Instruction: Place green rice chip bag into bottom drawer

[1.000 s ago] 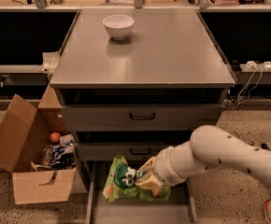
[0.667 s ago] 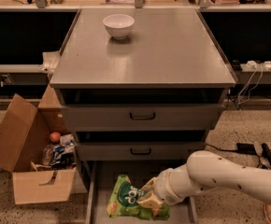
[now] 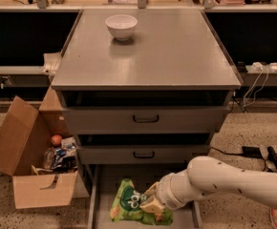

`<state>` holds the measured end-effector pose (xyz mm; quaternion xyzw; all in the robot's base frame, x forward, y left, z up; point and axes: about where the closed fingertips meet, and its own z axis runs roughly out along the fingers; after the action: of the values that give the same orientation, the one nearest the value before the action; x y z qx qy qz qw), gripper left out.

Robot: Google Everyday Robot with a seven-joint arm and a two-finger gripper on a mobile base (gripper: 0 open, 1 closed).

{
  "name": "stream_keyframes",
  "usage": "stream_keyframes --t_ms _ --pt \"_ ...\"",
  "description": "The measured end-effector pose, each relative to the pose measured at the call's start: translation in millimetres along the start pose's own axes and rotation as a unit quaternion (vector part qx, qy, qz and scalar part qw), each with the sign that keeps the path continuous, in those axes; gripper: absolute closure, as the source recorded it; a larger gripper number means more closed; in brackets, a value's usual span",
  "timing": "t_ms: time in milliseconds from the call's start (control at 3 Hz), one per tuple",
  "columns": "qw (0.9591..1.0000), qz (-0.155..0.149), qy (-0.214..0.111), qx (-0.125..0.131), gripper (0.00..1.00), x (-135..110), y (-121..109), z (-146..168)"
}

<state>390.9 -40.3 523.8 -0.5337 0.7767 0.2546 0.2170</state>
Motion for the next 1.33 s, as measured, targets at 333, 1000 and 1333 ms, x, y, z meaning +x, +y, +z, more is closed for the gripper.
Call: stream_keyframes --t_ms 333,1000,1333 --pt "0.9992 0.015 0.015 0.034 1.0 28 -28 17" --pt "0.9933 0.089 0.031 0.067 1.0 119 -116 69" --pt "0.9901 0.12 0.029 0.067 1.0 151 -139 93"
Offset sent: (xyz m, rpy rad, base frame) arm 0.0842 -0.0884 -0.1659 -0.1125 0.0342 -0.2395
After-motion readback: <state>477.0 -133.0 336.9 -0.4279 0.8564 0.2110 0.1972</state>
